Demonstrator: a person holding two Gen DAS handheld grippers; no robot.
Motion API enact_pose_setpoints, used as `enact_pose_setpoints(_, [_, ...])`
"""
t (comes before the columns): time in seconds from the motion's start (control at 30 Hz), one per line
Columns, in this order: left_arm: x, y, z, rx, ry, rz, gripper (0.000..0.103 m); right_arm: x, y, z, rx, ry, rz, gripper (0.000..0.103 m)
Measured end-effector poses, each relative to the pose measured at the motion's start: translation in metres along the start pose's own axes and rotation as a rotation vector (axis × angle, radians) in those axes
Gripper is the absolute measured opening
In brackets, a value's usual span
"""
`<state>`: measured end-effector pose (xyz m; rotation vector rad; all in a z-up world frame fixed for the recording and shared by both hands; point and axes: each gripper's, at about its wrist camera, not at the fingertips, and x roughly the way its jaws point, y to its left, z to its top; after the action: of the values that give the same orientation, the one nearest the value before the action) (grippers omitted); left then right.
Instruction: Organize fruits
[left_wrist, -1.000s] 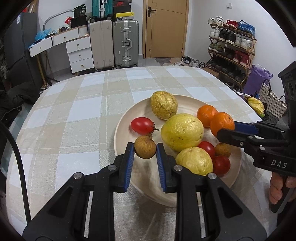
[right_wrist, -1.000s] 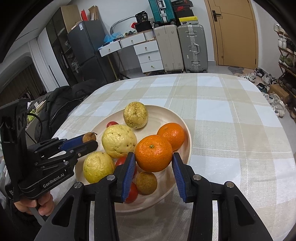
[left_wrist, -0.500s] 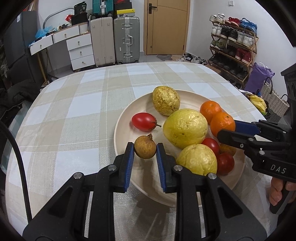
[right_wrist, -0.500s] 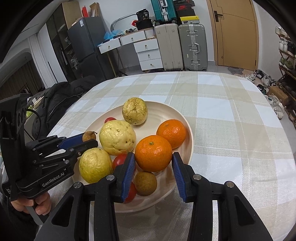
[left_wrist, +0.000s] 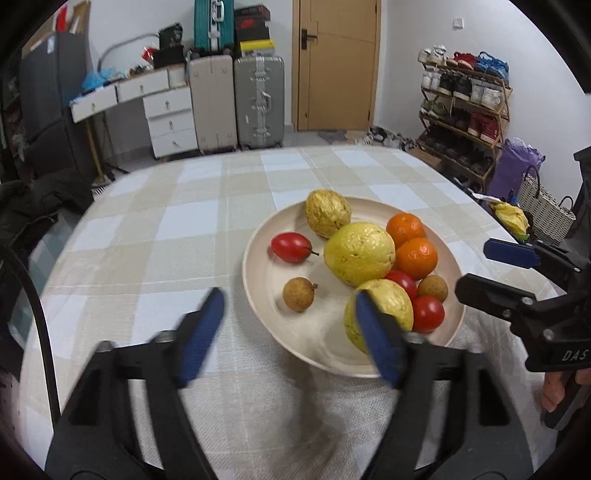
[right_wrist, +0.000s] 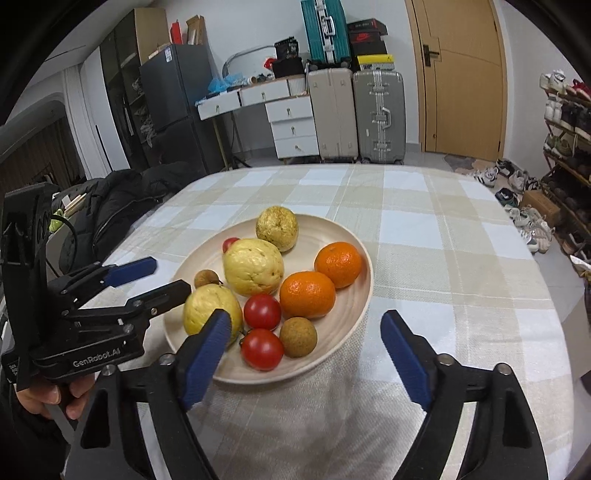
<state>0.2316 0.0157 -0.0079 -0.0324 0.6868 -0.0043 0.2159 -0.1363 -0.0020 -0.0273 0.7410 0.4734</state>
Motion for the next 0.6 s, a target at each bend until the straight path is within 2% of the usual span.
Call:
enact_pose_setpoints(0.07, [-0.015,0.002,-0.002,-0.009,-0.043,-0.011,0.085,-0.011,0.002,-0.003,-0.008,-0.022,0.003,0.095])
enact_pose_setpoints(0.1, [-0.021,0.004,-0.004,-0.015,-0.053,-0.017,0.086,-0.017,0.002,-0.004,-0.009,-0.029,0.011,0.103])
enact_pose_setpoints(0.17, [-0.034,0.006,-0.007,-0.03,-0.073,-0.022,0.09,-0.026,0.004,-0.007,-0.015,-0.053,0.02,0.103])
enact_pose_setpoints(0.23, [-0.048,0.009,-0.012,-0.042,-0.106,-0.023,0.102,-0.036,0.007,-0.011,-0.029,-0.082,0.028,0.103])
enact_pose_setpoints(0.43, [-0.082,0.014,-0.027,-0.057,-0.172,-0.028,0.102,-0.063,0.013,-0.025,-0.02,-0.173,0.073,0.103])
enact_pose_setpoints(0.6, [-0.103,0.012,-0.04,-0.059,-0.203,-0.023,0.102,-0.068,0.017,-0.031,-0.025,-0.185,0.101,0.103])
